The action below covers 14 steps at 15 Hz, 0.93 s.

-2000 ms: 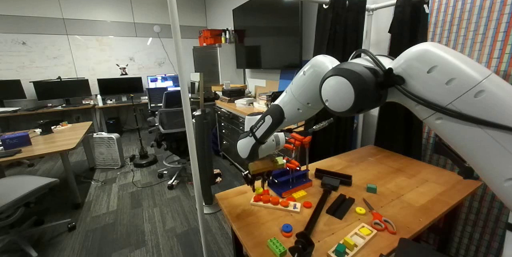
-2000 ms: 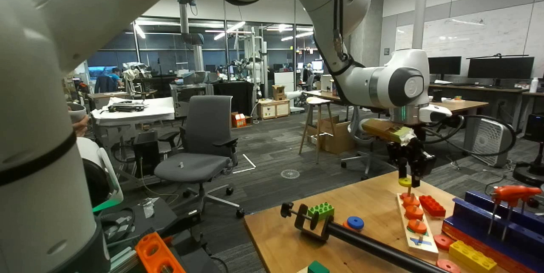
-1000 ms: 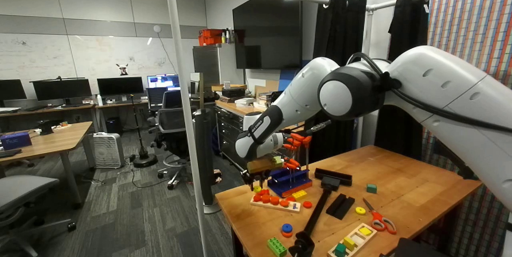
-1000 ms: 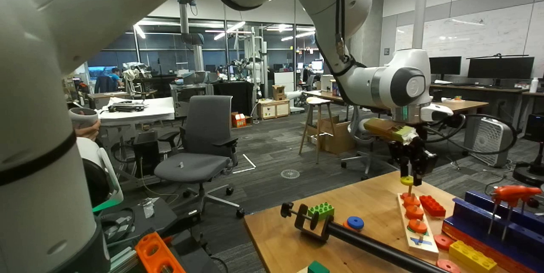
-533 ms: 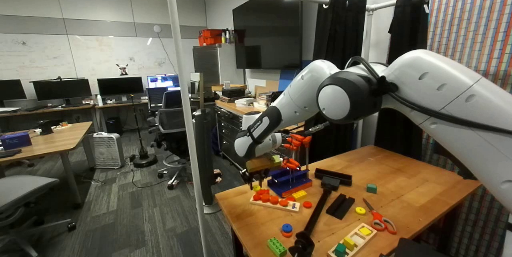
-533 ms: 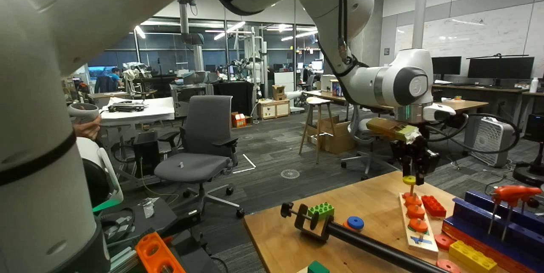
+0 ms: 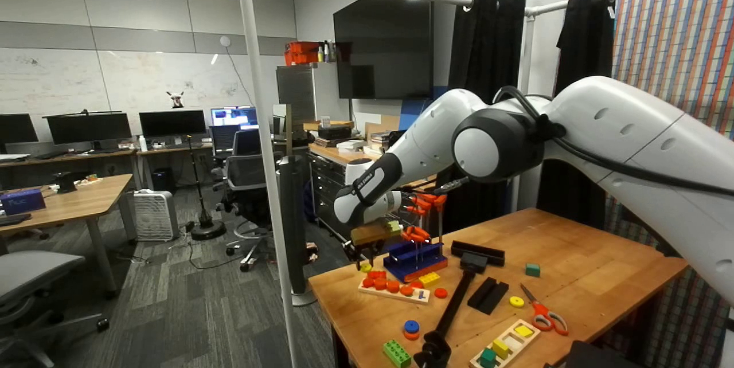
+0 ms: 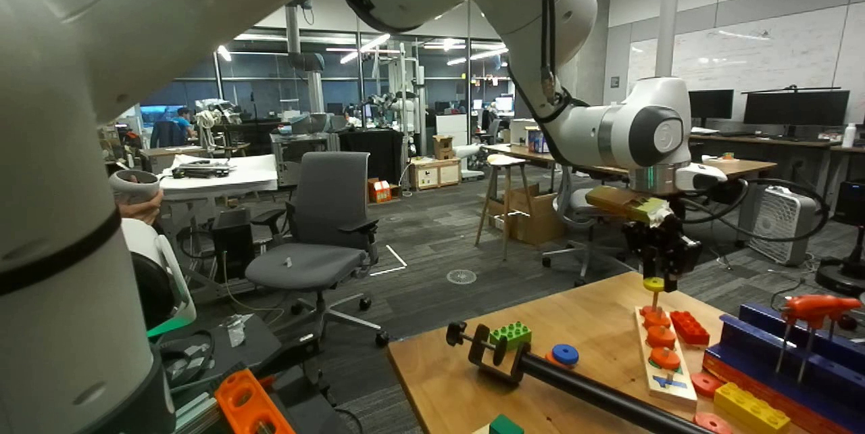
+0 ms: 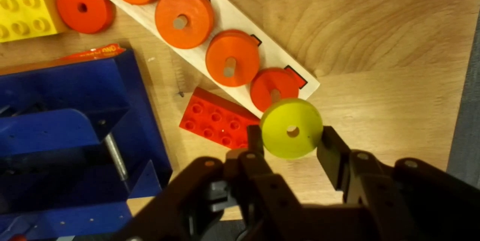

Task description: Put the round yellow block on the round red block on the wooden board

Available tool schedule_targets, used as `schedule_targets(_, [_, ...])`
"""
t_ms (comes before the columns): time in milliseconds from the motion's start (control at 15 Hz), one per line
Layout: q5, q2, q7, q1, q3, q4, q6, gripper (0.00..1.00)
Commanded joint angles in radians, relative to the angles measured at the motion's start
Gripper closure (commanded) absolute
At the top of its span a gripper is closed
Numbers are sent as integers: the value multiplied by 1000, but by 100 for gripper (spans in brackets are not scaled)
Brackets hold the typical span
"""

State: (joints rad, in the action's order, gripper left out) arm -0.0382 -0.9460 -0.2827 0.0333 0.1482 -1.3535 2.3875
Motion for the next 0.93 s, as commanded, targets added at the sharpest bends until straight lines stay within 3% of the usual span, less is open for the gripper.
schedule_targets(0, [5,-25,14,18,-6,58,-48,79])
schedule_targets(867, [-8,-40,33,54,-26,84,-121,79])
